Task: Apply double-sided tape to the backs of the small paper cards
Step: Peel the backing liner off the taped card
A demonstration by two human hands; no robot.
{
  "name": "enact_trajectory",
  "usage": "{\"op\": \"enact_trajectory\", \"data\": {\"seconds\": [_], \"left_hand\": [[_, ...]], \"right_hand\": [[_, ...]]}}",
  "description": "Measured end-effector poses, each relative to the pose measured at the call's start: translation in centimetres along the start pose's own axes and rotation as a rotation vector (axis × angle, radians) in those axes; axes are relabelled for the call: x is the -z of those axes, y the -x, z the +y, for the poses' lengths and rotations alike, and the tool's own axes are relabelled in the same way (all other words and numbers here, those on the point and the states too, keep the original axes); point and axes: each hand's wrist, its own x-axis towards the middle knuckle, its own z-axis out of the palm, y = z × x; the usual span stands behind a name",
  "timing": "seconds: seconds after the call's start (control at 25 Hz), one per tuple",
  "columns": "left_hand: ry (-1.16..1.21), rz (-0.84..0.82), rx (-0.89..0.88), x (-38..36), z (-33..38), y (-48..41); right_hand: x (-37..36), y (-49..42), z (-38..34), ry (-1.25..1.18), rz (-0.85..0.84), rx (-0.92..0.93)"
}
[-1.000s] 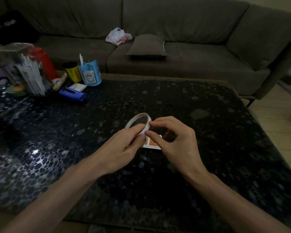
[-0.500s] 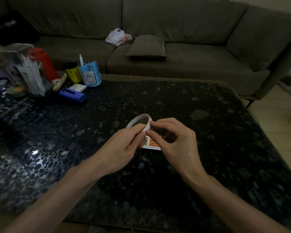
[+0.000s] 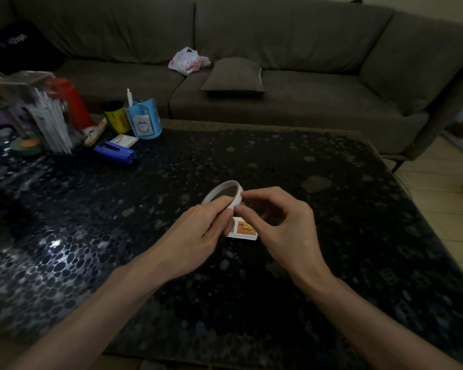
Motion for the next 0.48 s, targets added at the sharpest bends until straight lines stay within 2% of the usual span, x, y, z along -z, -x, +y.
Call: {"op": "enact_trajectory", "data": {"seconds": [0.32,0.48], "left_hand": [[-0.024,-0.009,0.002,0.05,-0.10,0.20],[0.001,0.001,0.015,0.15,0.22,0.11]], "right_hand": [[0.49,-0.72,-0.20,-0.096,-0.076,-0.081],[0.44,-0.50,-0.14,-0.064,-0.062,-0.045]]}}
